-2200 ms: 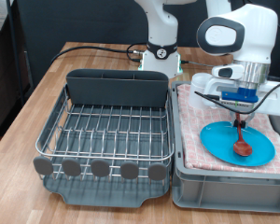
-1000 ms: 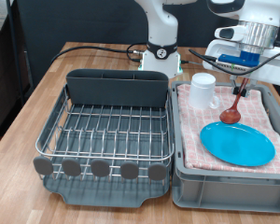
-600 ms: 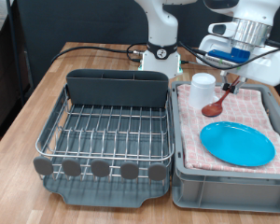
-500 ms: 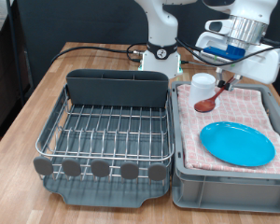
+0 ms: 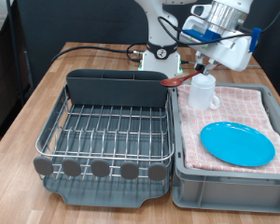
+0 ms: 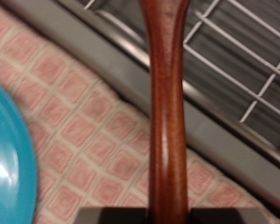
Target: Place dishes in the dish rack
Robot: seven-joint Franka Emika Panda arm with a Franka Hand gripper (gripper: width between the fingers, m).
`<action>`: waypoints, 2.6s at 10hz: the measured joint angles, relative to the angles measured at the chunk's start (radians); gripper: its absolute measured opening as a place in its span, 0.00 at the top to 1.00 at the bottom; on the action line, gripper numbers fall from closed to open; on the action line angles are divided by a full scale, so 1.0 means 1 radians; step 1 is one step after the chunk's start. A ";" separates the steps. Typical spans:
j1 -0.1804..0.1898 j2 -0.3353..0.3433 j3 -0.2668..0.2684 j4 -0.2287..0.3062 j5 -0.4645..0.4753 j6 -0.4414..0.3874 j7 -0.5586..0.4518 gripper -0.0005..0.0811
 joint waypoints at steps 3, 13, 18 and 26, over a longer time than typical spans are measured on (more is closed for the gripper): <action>0.000 -0.081 -0.025 -0.063 0.001 0.019 0.034 0.88; -0.008 -0.285 -0.184 -0.165 0.135 -0.230 0.074 0.88; 0.009 -0.328 -0.380 -0.215 0.244 -0.189 -0.123 0.88; 0.068 -0.274 -0.604 -0.236 0.390 -0.127 -0.360 0.88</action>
